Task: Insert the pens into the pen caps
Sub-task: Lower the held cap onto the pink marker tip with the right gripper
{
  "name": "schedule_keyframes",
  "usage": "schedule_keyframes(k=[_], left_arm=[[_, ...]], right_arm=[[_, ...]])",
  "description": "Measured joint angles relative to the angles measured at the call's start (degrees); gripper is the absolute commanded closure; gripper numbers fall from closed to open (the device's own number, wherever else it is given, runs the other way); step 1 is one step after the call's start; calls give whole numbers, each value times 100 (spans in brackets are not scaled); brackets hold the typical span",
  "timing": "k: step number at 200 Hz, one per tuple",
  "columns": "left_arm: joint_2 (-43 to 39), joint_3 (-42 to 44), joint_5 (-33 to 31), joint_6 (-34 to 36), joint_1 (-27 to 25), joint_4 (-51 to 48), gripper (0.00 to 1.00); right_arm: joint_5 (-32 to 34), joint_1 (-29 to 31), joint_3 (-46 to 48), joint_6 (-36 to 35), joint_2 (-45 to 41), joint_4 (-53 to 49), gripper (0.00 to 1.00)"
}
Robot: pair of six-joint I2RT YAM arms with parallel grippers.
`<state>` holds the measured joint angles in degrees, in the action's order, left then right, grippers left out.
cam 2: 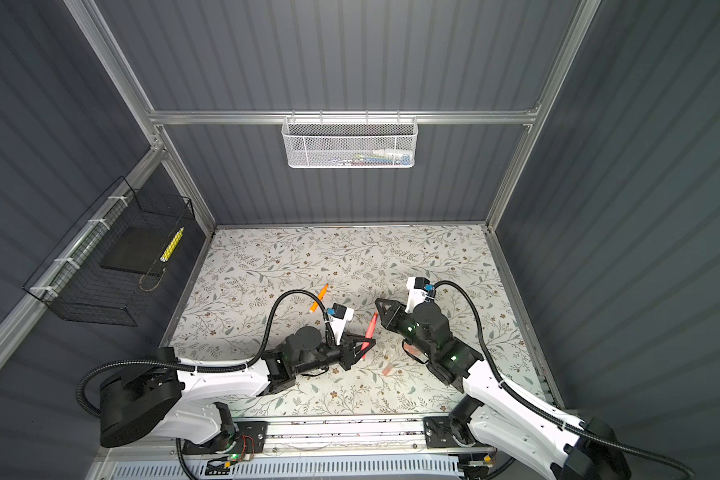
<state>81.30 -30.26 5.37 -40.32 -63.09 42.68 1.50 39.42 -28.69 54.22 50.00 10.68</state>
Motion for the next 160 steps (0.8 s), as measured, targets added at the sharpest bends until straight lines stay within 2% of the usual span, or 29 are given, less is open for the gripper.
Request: schedule_keyframes(k=[160], left_arm=[[57, -229, -293, -2, 2, -118, 100]], right_arm=[[-136, 7, 31, 48, 160, 354, 100]])
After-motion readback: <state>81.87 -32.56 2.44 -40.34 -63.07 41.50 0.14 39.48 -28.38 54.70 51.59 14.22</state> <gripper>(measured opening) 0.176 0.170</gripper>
